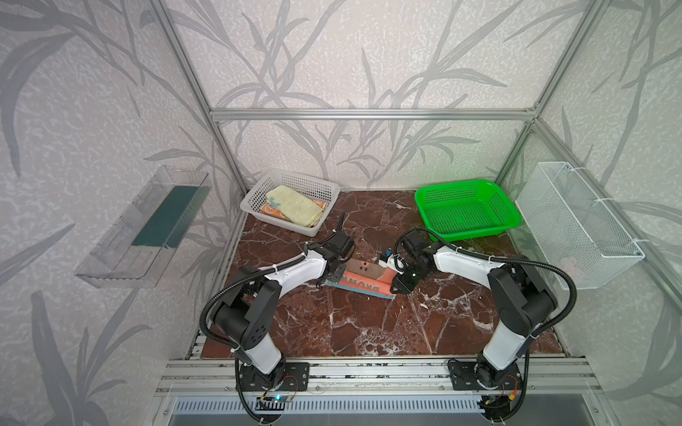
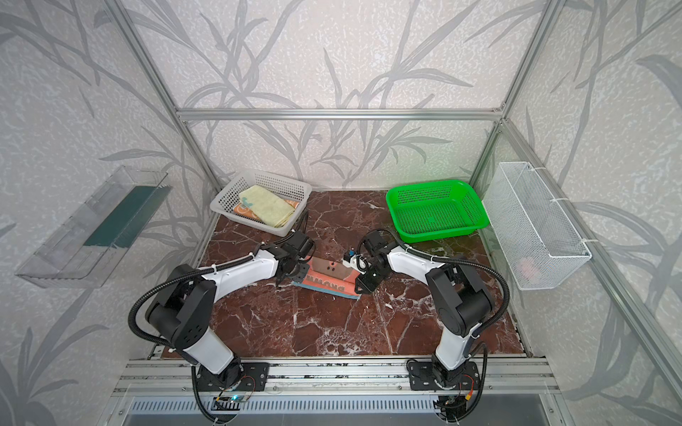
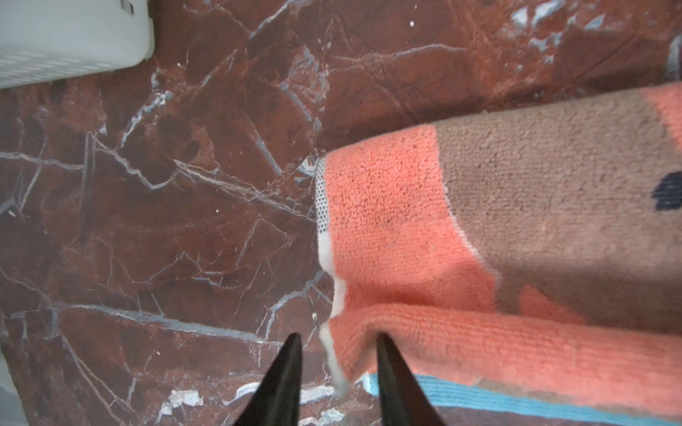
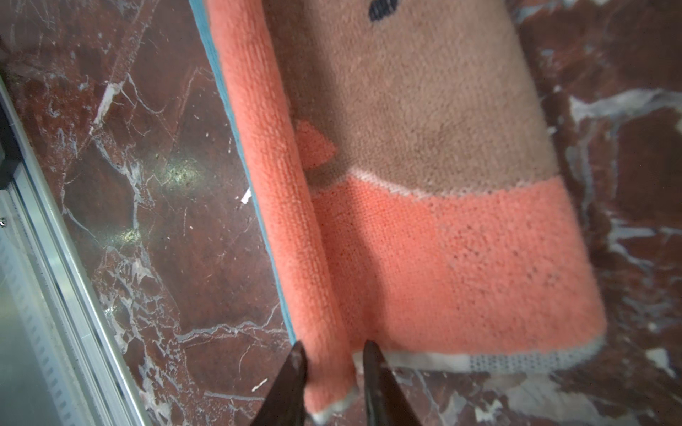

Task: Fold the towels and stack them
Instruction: 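Fold the towel's far edge toward the robot with both grippers, then grasp the folded towel's end with the left gripper while the right gripper presses it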

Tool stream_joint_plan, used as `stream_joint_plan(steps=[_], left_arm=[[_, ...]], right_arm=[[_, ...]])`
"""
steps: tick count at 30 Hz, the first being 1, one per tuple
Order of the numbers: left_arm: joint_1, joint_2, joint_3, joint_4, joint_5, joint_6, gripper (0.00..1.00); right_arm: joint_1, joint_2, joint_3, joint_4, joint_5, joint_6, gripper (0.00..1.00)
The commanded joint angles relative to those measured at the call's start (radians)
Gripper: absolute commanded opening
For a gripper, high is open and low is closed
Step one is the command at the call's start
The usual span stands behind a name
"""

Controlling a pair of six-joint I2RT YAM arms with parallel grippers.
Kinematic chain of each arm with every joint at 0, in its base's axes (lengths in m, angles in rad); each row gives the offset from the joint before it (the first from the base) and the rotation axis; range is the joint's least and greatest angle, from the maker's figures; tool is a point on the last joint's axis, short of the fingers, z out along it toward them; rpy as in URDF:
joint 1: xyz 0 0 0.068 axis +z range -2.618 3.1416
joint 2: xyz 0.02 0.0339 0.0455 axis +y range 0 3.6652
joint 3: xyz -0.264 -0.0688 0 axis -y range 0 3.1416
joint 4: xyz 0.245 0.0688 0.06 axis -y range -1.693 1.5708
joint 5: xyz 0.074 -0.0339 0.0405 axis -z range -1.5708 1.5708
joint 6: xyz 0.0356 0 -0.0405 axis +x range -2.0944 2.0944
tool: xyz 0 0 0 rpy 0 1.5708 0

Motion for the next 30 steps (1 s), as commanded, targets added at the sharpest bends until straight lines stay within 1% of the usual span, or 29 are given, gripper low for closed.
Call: stream_joint_plan(steps=[1, 4, 5, 10, 12, 14, 15, 18, 21, 25, 30], left_arm=[[-0.008, -0.063, -0.027, 0.015, 0.005, -0.036, 0.46], [-0.014, -0.098, -0.053, 0.027, 0.015, -0.049, 0.51], [-0.014, -0.111, -0.062, 0.03, 0.019, -0.054, 0.52], [-0.019, -0.183, -0.103, 0.034, 0.026, -0.075, 0.57], [-0.018, -0.216, -0.117, 0.039, 0.033, -0.082, 0.63], [-0.017, -0.254, -0.132, 0.046, 0.063, -0.088, 0.74], [-0.017, -0.268, -0.137, 0.053, 0.079, -0.094, 0.84], [-0.013, -0.299, -0.136, 0.067, 0.097, -0.107, 0.99], [-0.001, -0.301, -0.145, 0.11, 0.101, -0.118, 0.99], [0.07, -0.237, -0.111, 0.102, 0.137, -0.147, 0.99], [0.14, -0.13, -0.052, 0.083, 0.235, -0.155, 0.99]], right_arm=[[0.016, -0.029, -0.021, -0.051, -0.002, -0.019, 0.33], [0.035, -0.048, -0.036, -0.064, -0.005, -0.03, 0.35], [0.043, -0.078, -0.041, -0.07, -0.006, -0.03, 0.36], [0.057, -0.138, -0.07, -0.079, 0.01, -0.013, 0.37], [0.056, -0.169, -0.085, -0.073, 0.024, 0.003, 0.37], [0.056, -0.205, -0.1, -0.053, 0.046, 0.027, 0.39], [0.056, -0.223, -0.106, -0.04, 0.055, 0.04, 0.4], [0.056, -0.262, -0.113, 0.001, 0.083, 0.084, 0.43], [0.056, -0.274, -0.109, 0.053, 0.11, 0.149, 0.43], [0.063, -0.269, -0.124, 0.171, 0.087, 0.265, 0.44], [0.086, -0.211, -0.141, 0.302, 0.104, 0.388, 0.44]])
